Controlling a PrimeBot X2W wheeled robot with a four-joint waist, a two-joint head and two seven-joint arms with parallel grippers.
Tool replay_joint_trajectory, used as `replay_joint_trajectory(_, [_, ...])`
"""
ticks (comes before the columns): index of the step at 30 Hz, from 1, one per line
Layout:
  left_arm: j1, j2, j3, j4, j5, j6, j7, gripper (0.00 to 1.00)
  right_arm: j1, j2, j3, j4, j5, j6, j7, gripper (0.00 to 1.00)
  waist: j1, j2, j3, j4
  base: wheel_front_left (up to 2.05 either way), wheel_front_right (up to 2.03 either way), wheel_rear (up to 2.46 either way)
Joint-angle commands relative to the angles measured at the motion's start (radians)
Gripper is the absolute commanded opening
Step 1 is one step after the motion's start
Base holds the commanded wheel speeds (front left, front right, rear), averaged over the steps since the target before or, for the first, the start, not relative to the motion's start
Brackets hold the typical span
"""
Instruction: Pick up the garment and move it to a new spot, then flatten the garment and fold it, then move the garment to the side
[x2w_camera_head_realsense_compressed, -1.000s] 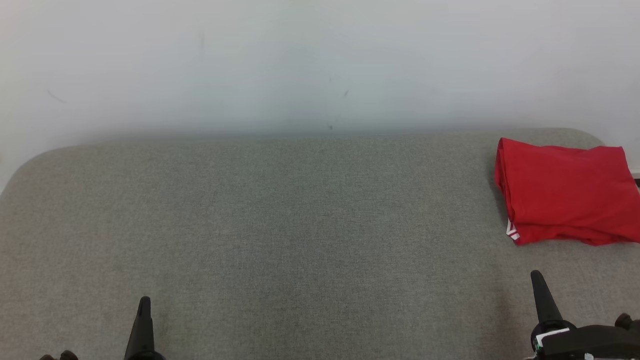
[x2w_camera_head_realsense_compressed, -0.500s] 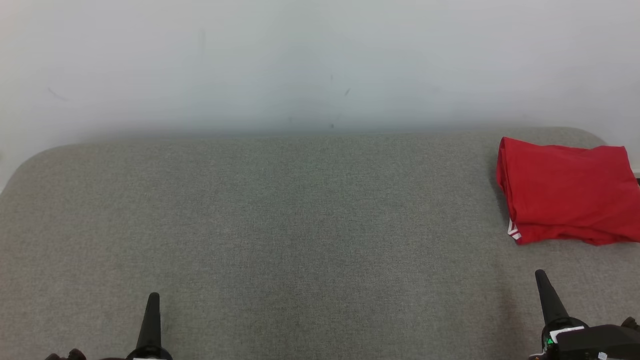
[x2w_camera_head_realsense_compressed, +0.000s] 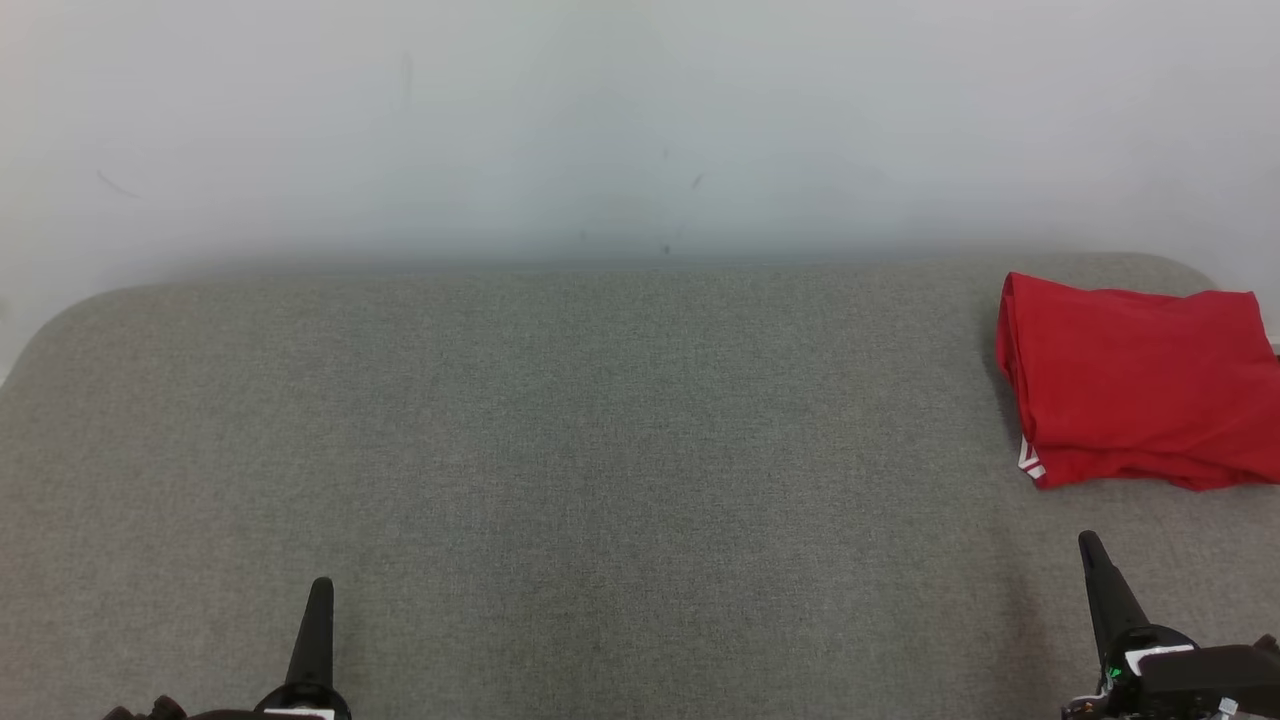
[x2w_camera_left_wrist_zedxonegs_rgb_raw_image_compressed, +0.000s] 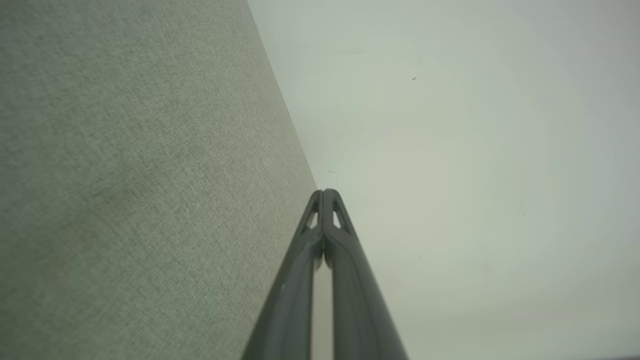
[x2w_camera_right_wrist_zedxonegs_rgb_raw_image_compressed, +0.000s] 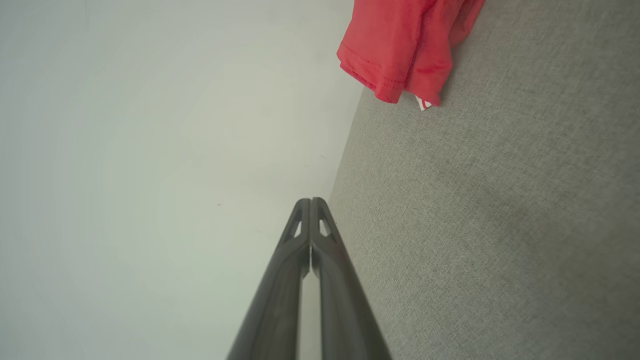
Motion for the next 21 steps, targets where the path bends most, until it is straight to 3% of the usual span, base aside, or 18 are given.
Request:
replay_joint_trajectory(1, [-0.022,-0.002,-0.001,-0.001,-0.016,-0.003,0.004,0.00,-0.012,-0.001,-0.006,-0.005,0.020,-0.002,0.007,0.00,0.0000,0.0000,0.000,0.000,0.00,0.00,0.00])
replay_joint_trajectory(21, [-0.042,-0.027,-0.006,0.018,-0.161,-0.021,0.030,0.00,-0.021,0.003,-0.040,0.005,0.184,-0.002,0.058,0.00,-0.0001,0.0000,0.006,0.005,0.00,0.00,0.00])
